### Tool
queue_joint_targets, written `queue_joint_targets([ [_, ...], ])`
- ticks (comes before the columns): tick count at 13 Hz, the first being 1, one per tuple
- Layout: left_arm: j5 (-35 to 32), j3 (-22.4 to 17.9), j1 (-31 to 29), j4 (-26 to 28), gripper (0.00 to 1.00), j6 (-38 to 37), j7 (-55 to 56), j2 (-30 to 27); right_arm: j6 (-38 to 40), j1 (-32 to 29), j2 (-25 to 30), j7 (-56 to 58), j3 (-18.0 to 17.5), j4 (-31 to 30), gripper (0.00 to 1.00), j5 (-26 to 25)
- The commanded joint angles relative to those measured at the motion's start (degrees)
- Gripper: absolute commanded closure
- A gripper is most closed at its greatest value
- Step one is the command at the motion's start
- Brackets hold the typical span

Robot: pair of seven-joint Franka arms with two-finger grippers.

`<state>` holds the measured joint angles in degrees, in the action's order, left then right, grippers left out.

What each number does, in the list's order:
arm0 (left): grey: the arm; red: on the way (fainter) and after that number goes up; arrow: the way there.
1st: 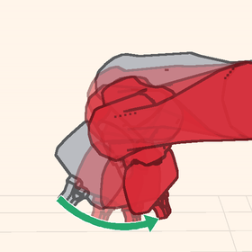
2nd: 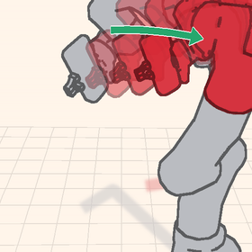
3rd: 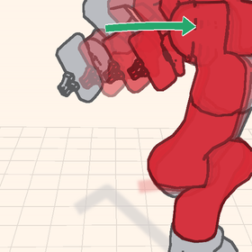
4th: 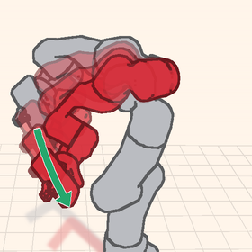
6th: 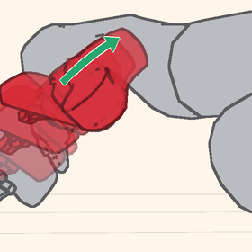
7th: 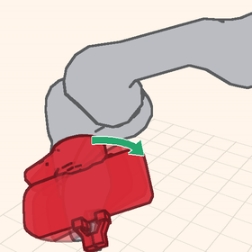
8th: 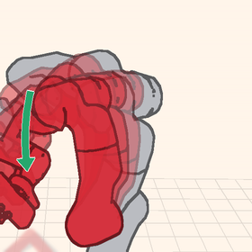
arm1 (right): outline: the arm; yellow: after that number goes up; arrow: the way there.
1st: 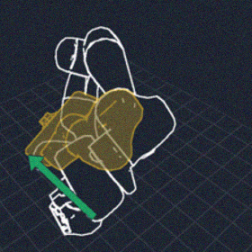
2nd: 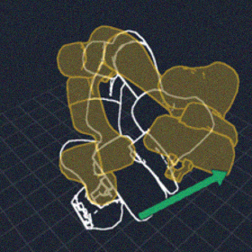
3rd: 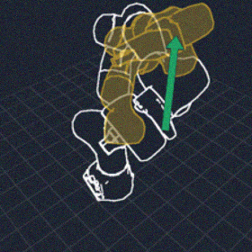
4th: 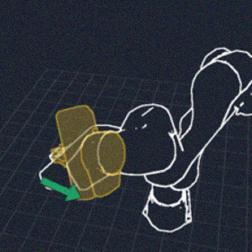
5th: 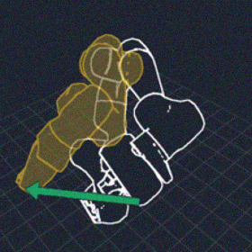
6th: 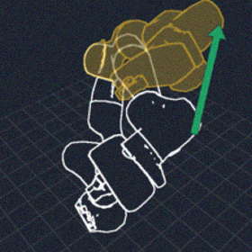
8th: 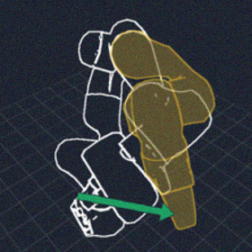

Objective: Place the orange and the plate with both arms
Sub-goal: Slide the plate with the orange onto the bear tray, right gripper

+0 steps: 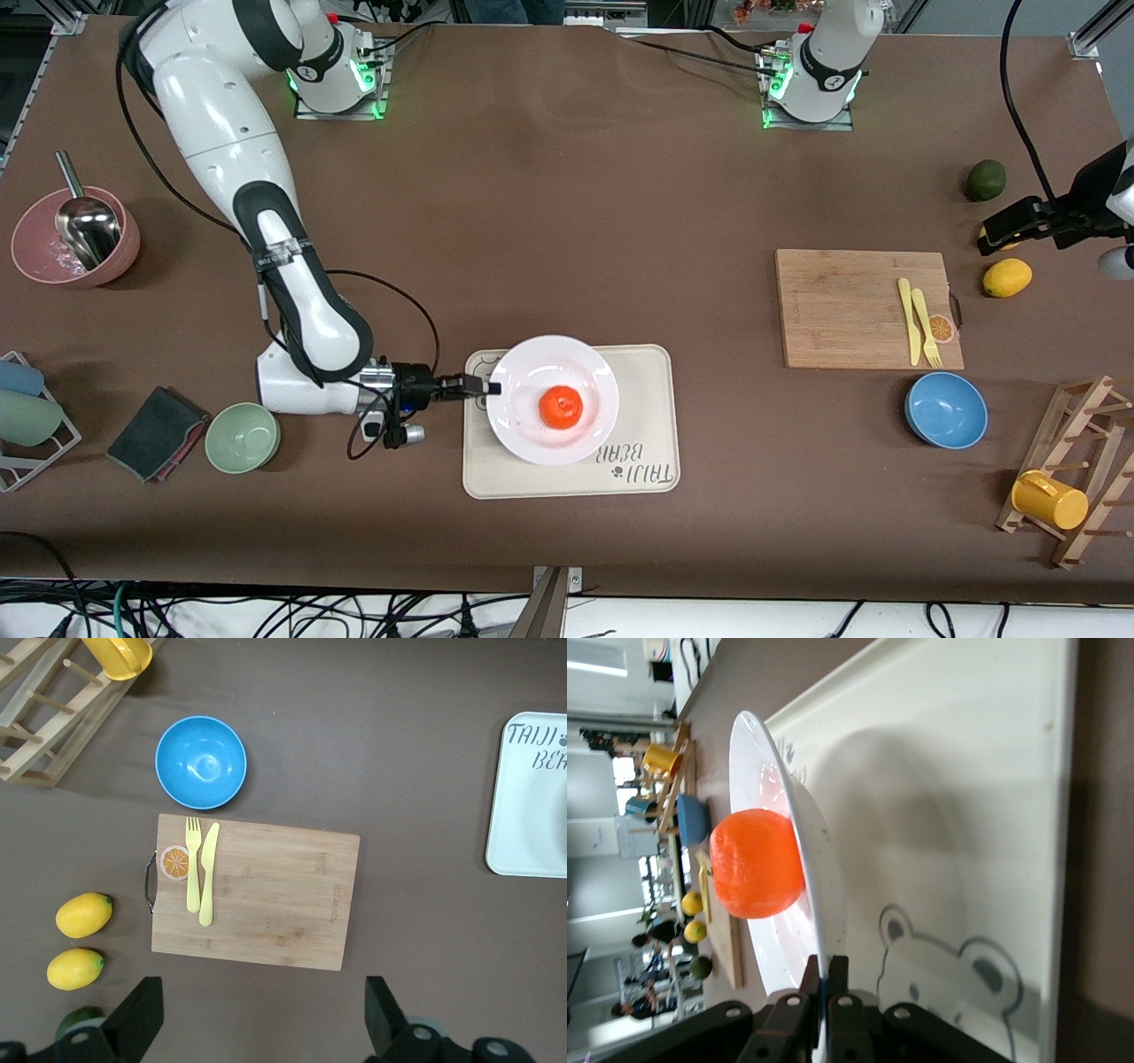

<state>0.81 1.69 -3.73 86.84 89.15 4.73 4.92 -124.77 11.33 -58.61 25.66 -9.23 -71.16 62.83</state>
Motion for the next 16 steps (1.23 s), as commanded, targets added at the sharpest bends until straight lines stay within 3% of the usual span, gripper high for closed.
queue_joint_targets([
  [1,1.7,-0.2,-0.2,-1.6,0.0,-0.4,-1.4,0.7,-5.0,2.4,-4.2,-3.0,-0.6,5.2,1.0,-0.7],
  [3,1.7,-0.2,-0.2,-1.6,0.0,-0.4,-1.4,0.7,-5.0,2.5,-4.2,-2.6,-0.6,5.2,1.0,-1.0],
  [4,1.7,-0.2,-0.2,-1.6,0.0,-0.4,-1.4,0.8,-5.1,3.2,-3.7,-2.6,-0.5,4.9,0.93,-1.5],
  [5,1.7,-0.2,-0.2,-1.6,0.0,-0.4,-1.4,0.8,-5.2,4.3,-3.0,-2.5,-0.4,4.8,0.01,-4.2],
  [9,1.7,-0.2,-0.2,-1.6,0.0,-0.4,-1.5,1.1,-4.0,4.1,2.5,-2.8,-0.4,3.1,0.0,-30.3],
  [11,1.7,-0.2,-0.2,-1.7,0.0,-0.4,-1.4,1.1,-3.6,4.1,8.0,-2.8,0.7,-1.0,0.0,-38.4],
  [15,1.7,-0.2,-0.3,-1.7,0.0,-0.4,-1.4,1.1,12.5,4.1,19.6,-2.7,5.8,-2.3,0.0,-60.3],
  [16,1.7,-0.1,-0.2,-1.7,0.0,-0.4,-1.4,1.1,15.9,4.1,22.4,-2.9,7.4,-2.3,0.0,-61.2],
])
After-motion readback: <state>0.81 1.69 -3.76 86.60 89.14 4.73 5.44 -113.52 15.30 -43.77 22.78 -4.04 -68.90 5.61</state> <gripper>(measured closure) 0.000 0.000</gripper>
